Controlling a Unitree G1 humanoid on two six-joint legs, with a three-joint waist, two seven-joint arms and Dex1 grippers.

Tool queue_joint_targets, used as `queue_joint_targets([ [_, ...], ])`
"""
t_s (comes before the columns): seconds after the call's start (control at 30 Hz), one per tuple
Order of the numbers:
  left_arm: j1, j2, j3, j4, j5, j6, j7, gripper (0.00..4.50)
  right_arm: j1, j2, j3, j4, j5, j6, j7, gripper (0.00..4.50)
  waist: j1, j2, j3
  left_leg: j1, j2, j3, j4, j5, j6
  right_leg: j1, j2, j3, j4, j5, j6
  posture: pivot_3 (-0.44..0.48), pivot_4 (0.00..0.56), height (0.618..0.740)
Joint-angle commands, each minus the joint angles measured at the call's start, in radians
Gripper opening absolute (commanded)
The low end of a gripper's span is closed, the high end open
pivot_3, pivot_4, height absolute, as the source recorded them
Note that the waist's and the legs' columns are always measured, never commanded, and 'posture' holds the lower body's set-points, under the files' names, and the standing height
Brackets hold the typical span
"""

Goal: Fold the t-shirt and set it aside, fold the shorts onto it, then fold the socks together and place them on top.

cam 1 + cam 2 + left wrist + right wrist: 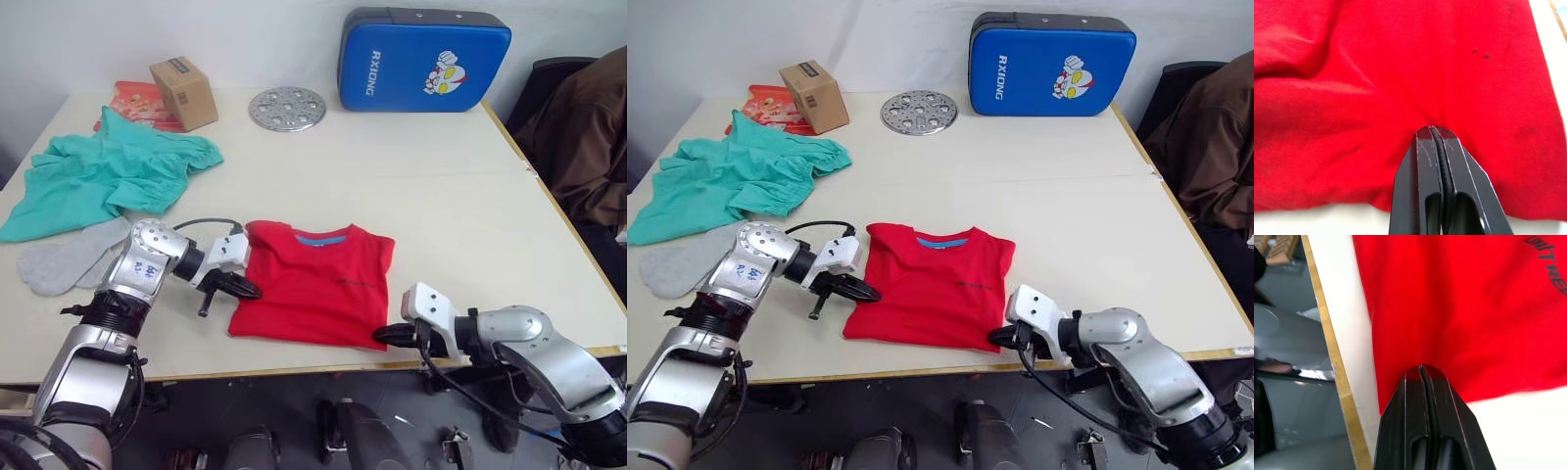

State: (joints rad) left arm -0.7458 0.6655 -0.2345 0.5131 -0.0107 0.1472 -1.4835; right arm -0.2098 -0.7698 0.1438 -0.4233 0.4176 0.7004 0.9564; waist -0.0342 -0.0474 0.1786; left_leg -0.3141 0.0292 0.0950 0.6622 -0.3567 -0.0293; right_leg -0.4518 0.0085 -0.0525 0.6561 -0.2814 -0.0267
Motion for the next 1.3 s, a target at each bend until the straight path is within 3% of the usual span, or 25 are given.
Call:
queue_joint_targets([
  [0.03, -0.056, -0.030, 0.039, 0.012, -0.055, 0.126, 0.023, 0.03, -0.104, 0.051, -0.069, 0.004, 0.078, 0.063, -0.042, 0.00, 0.004, 0.000, 0.000, -0.001, 0.000, 0.000, 0.000, 0.000, 0.000, 0.000, 0.000, 0.000, 0.000, 0.000, 0.000, 0.000, 0.150, 0.740],
  [0.17, -0.195, -0.116, 0.098, 0.149, -0.106, 0.221, 0.097, 0.03, -0.217, 0.133, -0.012, 0.116, 0.004, 0.048, -0.119, 0.00, 0.012, -0.002, 0.000, -0.006, 0.000, -0.003, 0.002, 0.001, -0.001, -0.004, 0.000, -0.001, 0.001, 0.001, -0.002, 0.000, 0.150, 0.740],
  [0.43, -0.330, -0.217, 0.081, 0.514, 0.012, 0.046, 0.336, 0.03, -0.378, 0.277, 0.029, 0.451, -0.178, -0.030, -0.305, 0.00, -0.001, -0.001, 0.001, -0.007, 0.000, 0.003, 0.002, -0.001, 0.001, -0.013, -0.003, -0.002, 0.002, 0.004, -0.005, 0.000, 0.150, 0.740],
  [0.63, -0.389, -0.256, 0.155, 0.676, 0.017, -0.090, 0.604, 0.03, -0.409, 0.252, 0.031, 0.572, -0.282, -0.061, -0.358, 0.00, 0.007, -0.001, 0.001, -0.005, -0.001, 0.002, 0.003, 0.001, 0.000, -0.011, -0.004, -0.001, 0.004, 0.005, -0.008, 0.000, 0.150, 0.740],
  [0.73, -0.429, -0.266, 0.233, 0.694, -0.038, -0.102, 0.646, 0.03, -0.405, 0.236, 0.022, 0.565, -0.297, -0.065, -0.357, 0.00, 0.007, -0.001, 0.001, -0.005, -0.001, 0.002, 0.003, 0.001, 0.000, -0.011, -0.003, -0.001, 0.004, 0.005, -0.007, 0.000, 0.150, 0.740],
  [0.9, -0.414, -0.240, 0.285, 0.566, -0.127, -0.002, 0.392, 0.03, -0.388, 0.260, -0.066, 0.429, -0.191, -0.008, -0.325, 0.00, 0.005, 0.000, 0.001, -0.006, 0.000, 0.002, 0.002, 0.002, -0.003, -0.013, -0.003, -0.003, 0.004, 0.005, -0.007, 0.000, 0.150, 0.740],
  [1.03, -0.236, -0.156, 0.209, 0.173, -0.192, 0.210, 0.153, 0.03, -0.315, 0.221, -0.113, 0.194, -0.039, 0.141, -0.231, 0.00, -0.005, 0.002, 0.002, -0.005, 0.000, 0.003, 0.001, 0.002, -0.006, -0.014, -0.002, -0.003, 0.005, 0.004, -0.010, 0.000, 0.150, 0.740],
  [1.17, -0.036, -0.088, 0.116, -0.103, -0.169, 0.262, 0.105, 0.03, -0.217, 0.184, -0.077, 0.048, 0.025, 0.212, -0.198, 0.00, -0.001, 0.002, 0.002, -0.002, 0.001, 0.000, 0.000, 0.004, -0.010, -0.012, -0.001, -0.003, 0.008, 0.002, -0.013, 0.000, 0.150, 0.740],
  [1.3, 0.093, -0.069, 0.030, -0.176, -0.077, 0.221, 0.182, 0.03, -0.196, 0.200, -0.010, 0.155, -0.107, 0.126, -0.296, 0.00, 0.004, 0.002, 0.002, -0.003, 0.000, -0.001, 0.001, 0.005, -0.008, -0.011, -0.001, -0.001, 0.007, 0.003, -0.012, 0.000, 0.150, 0.740],
])
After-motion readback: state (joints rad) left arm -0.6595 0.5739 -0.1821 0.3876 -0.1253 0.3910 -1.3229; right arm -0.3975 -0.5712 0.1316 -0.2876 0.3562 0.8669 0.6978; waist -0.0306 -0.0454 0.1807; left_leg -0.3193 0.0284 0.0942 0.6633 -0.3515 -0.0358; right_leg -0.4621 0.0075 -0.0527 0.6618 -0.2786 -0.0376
